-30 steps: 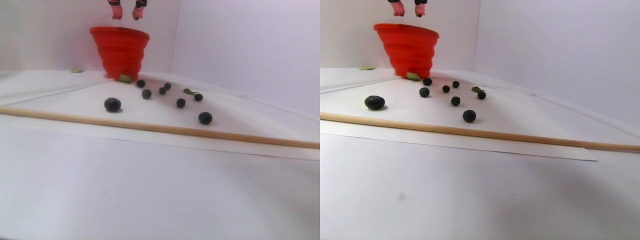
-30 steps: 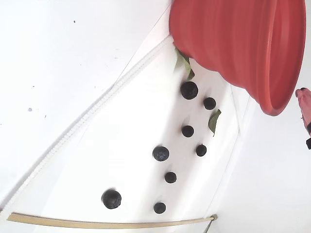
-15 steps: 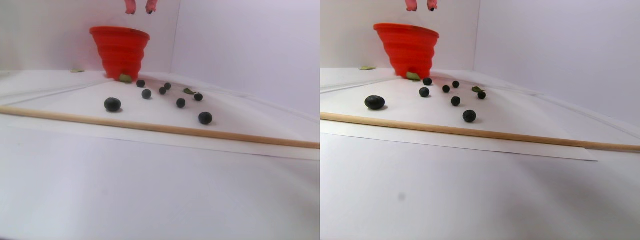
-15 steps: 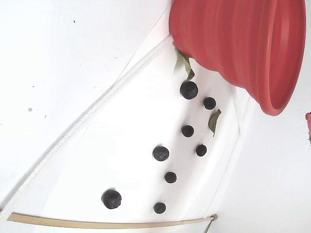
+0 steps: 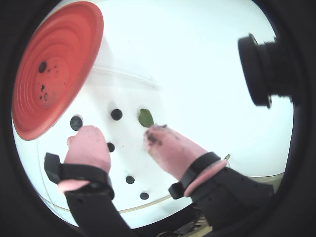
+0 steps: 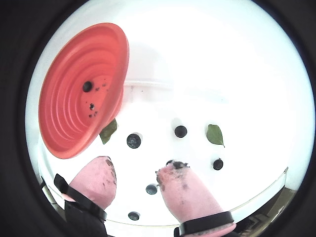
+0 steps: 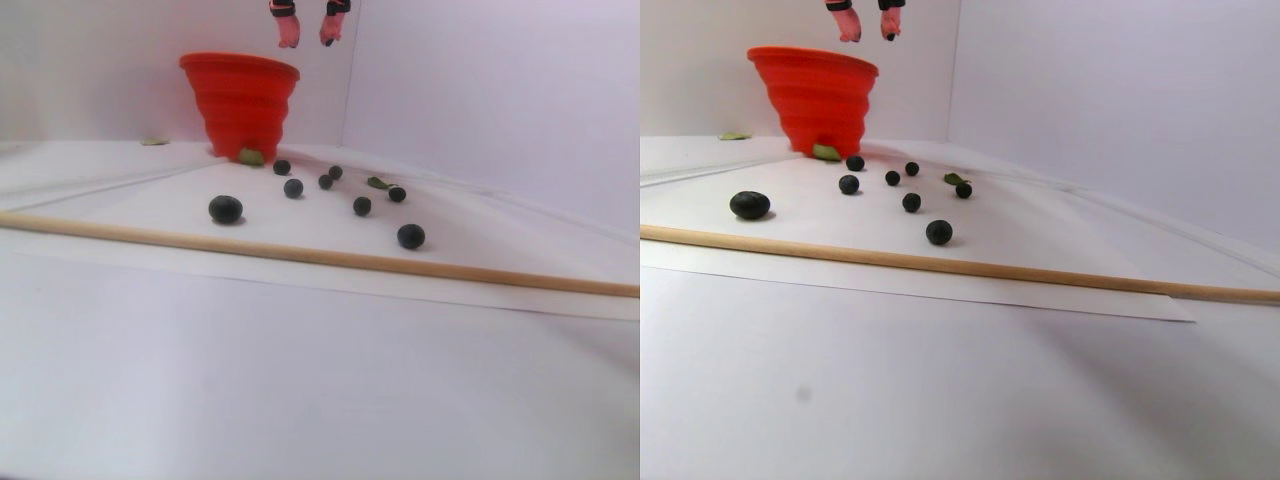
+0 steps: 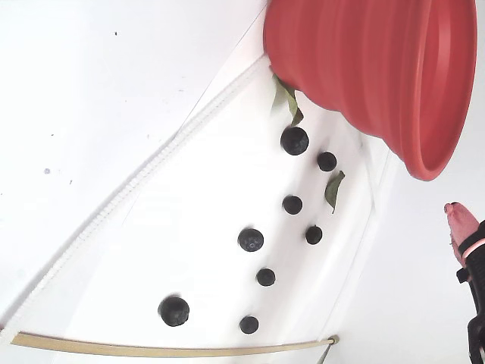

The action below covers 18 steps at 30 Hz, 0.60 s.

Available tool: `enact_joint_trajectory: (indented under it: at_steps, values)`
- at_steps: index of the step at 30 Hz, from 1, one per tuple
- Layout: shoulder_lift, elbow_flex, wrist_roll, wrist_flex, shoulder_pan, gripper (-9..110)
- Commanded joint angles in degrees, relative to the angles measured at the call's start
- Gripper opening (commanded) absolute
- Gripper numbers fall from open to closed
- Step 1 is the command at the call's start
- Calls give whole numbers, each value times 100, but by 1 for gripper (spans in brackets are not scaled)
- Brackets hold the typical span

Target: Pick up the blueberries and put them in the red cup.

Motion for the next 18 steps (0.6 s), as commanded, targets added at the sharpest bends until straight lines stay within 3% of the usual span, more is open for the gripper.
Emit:
enact_joint_trajectory:
  at_steps: [1,18]
  values:
    - [642,-62,62,9,211,16]
    - [220,272,246,-378,712,15]
